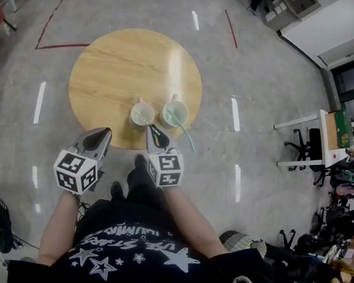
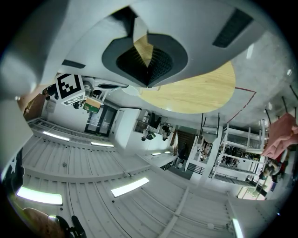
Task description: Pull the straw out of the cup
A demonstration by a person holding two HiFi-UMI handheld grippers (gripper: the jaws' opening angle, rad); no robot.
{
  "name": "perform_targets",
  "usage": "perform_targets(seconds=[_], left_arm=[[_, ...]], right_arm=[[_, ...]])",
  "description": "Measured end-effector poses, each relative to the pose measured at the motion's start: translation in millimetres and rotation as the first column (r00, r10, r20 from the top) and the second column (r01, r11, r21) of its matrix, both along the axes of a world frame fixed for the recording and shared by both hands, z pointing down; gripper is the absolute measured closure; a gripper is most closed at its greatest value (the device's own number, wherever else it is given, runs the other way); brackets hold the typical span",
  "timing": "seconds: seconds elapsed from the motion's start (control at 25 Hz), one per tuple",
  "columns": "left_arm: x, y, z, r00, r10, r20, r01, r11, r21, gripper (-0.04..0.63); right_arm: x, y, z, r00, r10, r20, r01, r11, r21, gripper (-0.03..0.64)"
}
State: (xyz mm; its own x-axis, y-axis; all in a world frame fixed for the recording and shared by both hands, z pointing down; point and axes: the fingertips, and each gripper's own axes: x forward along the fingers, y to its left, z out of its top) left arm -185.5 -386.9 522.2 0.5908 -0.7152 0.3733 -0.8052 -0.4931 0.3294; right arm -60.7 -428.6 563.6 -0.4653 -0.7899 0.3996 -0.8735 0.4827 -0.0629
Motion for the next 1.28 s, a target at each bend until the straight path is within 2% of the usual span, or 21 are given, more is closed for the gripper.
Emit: perform_targets(seconds=[0.4,0.68,0.96,1.28], left_arm=[[-11,7,-7,1.0,0.011,-0.013,-0.011,1.0,0.011,0.589],[-13,31,-15,0.999,0.028,-0.024,-0.027,0.999,0.039,0.589],[-4,48,-28,0.998,0.055,-0.029,-0.053,0.996,0.068,0.589],[18,51,-30,0.997,0.074,-0.025,-0.072,0.994,0.078,0.589]], right_arm=[[-9,-1,-21,1.0,0.018,-0.018,-0.018,0.999,0.032,0.595],[-9,23,-39,0.999,0.035,-0.022,-0.034,0.997,0.073,0.595],[-3,45,-68,0.999,0.048,-0.01,-0.047,0.991,0.124,0.595],[11,56,-79,1.0,0.013,-0.013,-0.011,0.987,0.159,0.595]])
